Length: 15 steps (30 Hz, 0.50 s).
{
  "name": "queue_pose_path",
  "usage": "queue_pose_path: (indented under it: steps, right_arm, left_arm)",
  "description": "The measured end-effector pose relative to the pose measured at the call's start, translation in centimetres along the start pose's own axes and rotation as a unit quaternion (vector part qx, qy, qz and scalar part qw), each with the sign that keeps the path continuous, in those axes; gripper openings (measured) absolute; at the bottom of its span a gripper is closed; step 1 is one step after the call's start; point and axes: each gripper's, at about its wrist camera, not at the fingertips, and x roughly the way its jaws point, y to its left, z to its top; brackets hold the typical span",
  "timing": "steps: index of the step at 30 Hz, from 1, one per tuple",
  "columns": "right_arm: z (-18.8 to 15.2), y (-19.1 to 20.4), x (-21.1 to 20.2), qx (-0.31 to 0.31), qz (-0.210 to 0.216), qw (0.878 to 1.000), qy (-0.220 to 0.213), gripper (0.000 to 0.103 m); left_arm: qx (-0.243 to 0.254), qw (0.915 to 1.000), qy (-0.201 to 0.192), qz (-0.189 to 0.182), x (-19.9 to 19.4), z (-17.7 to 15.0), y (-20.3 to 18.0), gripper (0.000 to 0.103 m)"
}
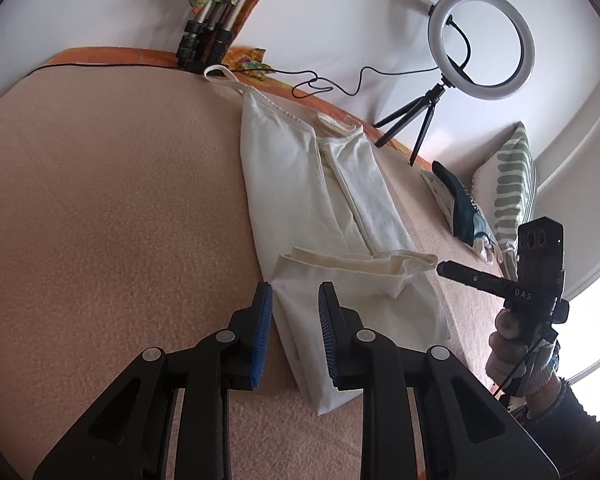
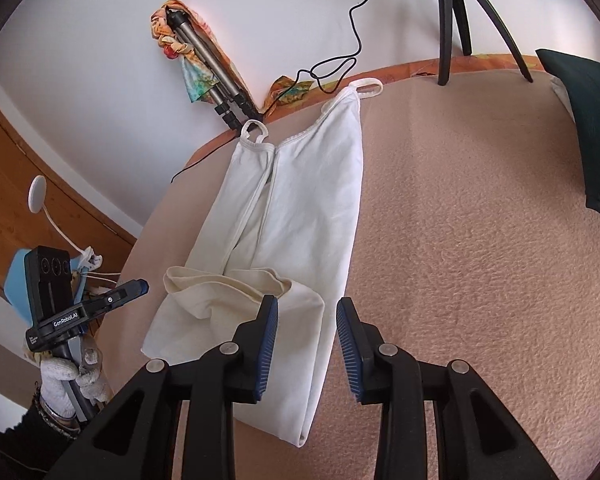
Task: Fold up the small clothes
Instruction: 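Fold the hem up toward the straps with the left tool and release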
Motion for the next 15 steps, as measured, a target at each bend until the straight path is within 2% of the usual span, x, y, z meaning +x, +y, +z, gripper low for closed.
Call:
queue_pose_path:
  steps: [3, 6, 8, 9, 10, 12, 15]
  right_arm:
    - [0.4, 1.5, 0.9, -0.047, -0.035, 0.998, 0.005, 0.033]
    - [0.6, 2.4, 1.9, -0.077, -0.047, 0.996, 0.009, 0.033]
    - [0.8, 2.6, 2.5, -0.086, -0.061, 0.994, 0.014, 0.029]
    - [0.8, 2.6, 2.9, -0.087, -0.07, 0.994, 0.018, 0.022]
    - [0.8, 2.5, 3.2, -0.087, -0.082, 0.993, 0.022, 0.012]
    - [1.0, 2.1, 3.3, -0.079, -0.091, 0.993, 0.02, 0.003]
    - [1.3, 1.6, 3.2, -0.074, -0.113, 0.991, 0.016, 0.001]
  left_arm:
    - [0.012, 0.9998, 0.014, 0.006, 1.3, -0.1, -0.5, 0.022]
    - [0.01, 0.9997, 0.021, 0.011, 2.3, 0.1, -0.5, 0.022]
    - [0.01, 0.9994, 0.022, 0.025, 2.9, 0.1, -0.5, 0.022]
    - [0.012, 0.9994, 0.018, 0.028, 3.0, 0.0, -0.5, 0.022]
    - [0.018, 0.9991, 0.014, 0.036, 3.1, 0.1, -0.7, 0.022]
    - [0.032, 0.9978, 0.009, 0.057, 3.3, 0.1, -1.2, 0.022]
    - [0.054, 0.994, 0.0, 0.095, 3.5, -0.1, -1.7, 0.022]
